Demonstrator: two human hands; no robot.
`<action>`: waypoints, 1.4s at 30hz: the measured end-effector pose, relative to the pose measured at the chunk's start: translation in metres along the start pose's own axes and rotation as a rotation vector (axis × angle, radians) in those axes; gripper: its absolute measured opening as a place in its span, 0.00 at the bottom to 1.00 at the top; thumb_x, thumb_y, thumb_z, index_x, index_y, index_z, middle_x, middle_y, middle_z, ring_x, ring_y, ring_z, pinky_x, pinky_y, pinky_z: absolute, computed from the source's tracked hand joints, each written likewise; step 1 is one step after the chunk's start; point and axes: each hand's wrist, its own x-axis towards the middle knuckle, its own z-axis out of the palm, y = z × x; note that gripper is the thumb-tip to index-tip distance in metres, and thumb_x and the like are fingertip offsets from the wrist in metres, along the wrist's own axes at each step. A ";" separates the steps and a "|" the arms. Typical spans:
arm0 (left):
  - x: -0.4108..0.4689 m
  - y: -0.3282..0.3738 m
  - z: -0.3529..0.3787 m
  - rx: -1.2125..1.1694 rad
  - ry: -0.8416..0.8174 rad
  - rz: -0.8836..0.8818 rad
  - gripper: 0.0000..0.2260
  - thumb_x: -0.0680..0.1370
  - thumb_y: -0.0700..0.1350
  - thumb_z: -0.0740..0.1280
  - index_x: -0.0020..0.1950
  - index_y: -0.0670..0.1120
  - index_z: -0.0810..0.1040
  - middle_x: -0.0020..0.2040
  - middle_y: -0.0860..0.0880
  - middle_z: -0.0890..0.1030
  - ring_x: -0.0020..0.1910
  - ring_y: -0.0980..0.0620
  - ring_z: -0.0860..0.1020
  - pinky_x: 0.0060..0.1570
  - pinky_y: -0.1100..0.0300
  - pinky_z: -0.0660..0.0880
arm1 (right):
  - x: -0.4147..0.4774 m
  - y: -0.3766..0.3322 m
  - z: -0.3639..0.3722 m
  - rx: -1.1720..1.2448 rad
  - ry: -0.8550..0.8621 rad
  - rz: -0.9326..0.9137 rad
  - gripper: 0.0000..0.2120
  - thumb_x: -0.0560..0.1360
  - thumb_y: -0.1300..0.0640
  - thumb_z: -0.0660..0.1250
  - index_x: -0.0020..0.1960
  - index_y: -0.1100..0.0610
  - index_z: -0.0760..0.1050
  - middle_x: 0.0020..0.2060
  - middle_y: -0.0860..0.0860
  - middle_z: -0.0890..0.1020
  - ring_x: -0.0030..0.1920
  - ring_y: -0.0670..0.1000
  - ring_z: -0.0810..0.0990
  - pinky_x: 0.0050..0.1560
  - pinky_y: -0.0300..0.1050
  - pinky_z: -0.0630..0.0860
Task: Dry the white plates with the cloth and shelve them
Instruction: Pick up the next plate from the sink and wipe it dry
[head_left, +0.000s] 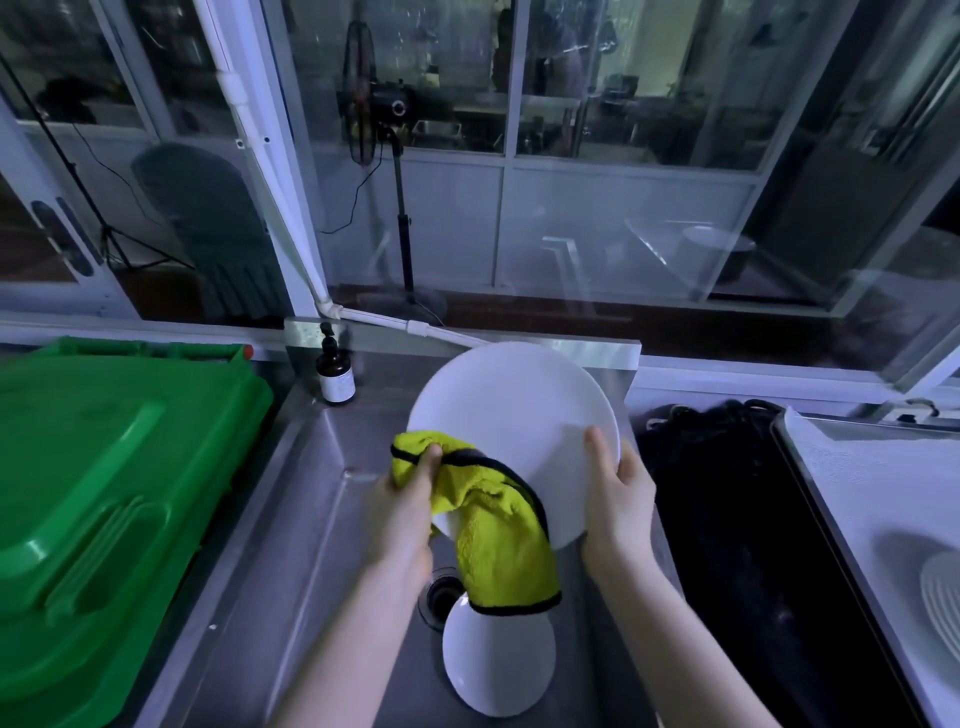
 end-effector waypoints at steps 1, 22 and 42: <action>0.004 0.005 -0.002 -0.009 -0.025 0.014 0.06 0.75 0.48 0.74 0.43 0.46 0.83 0.42 0.44 0.86 0.48 0.40 0.83 0.51 0.42 0.79 | 0.005 -0.003 -0.005 -0.054 -0.079 -0.027 0.19 0.77 0.47 0.68 0.43 0.65 0.73 0.35 0.53 0.76 0.37 0.51 0.74 0.39 0.47 0.69; 0.014 0.039 -0.006 -0.035 -0.196 0.160 0.05 0.72 0.47 0.76 0.45 0.48 0.85 0.43 0.47 0.87 0.41 0.50 0.85 0.42 0.53 0.81 | 0.002 -0.035 -0.002 -0.046 -0.198 -0.098 0.19 0.76 0.53 0.73 0.35 0.65 0.73 0.30 0.51 0.74 0.33 0.48 0.71 0.34 0.42 0.68; 0.005 0.071 -0.005 0.521 -0.517 0.529 0.06 0.70 0.45 0.77 0.45 0.45 0.84 0.42 0.47 0.86 0.39 0.55 0.82 0.39 0.64 0.76 | 0.024 -0.078 0.003 -0.615 -0.703 -0.310 0.30 0.74 0.43 0.71 0.47 0.74 0.74 0.32 0.59 0.72 0.34 0.50 0.69 0.37 0.46 0.64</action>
